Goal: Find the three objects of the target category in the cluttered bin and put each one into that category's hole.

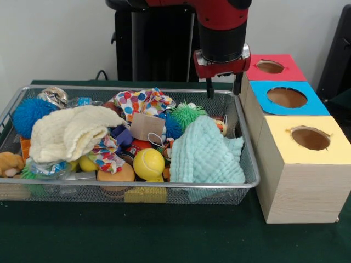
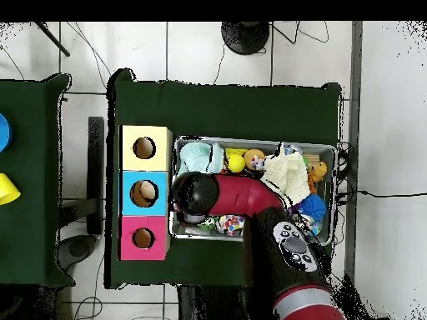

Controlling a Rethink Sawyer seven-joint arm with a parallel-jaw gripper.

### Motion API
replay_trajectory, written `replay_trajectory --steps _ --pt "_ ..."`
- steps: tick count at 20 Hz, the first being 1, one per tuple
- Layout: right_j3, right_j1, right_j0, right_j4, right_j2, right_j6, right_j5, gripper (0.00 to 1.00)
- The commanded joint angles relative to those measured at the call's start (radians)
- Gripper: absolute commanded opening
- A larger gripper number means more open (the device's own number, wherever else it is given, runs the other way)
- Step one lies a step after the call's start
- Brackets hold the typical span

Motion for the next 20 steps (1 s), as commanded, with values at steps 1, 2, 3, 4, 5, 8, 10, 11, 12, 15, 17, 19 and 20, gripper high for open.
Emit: replay_trajectory --steps 1,2,3,4,5,8,10,11,12,15,17,19,20 --pt "-0.124 -0.006 -0.011 -0.096 0.051 -0.046 -0.039 1.0" --pt "-0.132 -0.004 -0.009 -0.106 0.049 -0.047 -0.049 1.0" --pt "-0.144 -0.001 -0.008 -0.114 0.05 -0.05 -0.053 1.0" --pt "-0.152 0.001 -0.007 -0.122 0.052 -0.053 -0.06 1.0" --pt "-0.161 0.003 -0.007 -0.129 0.054 -0.054 -0.063 1.0" --pt "-0.175 0.01 -0.013 -0.161 0.066 -0.066 -0.108 1.0" --pt "-0.177 0.018 -0.02 -0.179 0.074 -0.069 -0.139 1.0" --pt "-0.18 0.024 -0.022 -0.186 0.077 -0.068 -0.148 1.0" --pt "-0.182 0.03 -0.025 -0.197 0.082 -0.069 -0.166 1.0" --pt "-0.174 0.043 -0.037 -0.23 0.096 -0.074 -0.232 1.0" --pt "-0.174 0.06 -0.04 -0.249 0.099 -0.066 -0.27 1.0" --pt "-0.179 0.078 -0.038 -0.263 0.095 -0.055 -0.295 1.0" --pt "-0.18 0.082 -0.036 -0.268 0.093 -0.049 -0.303 1.0"
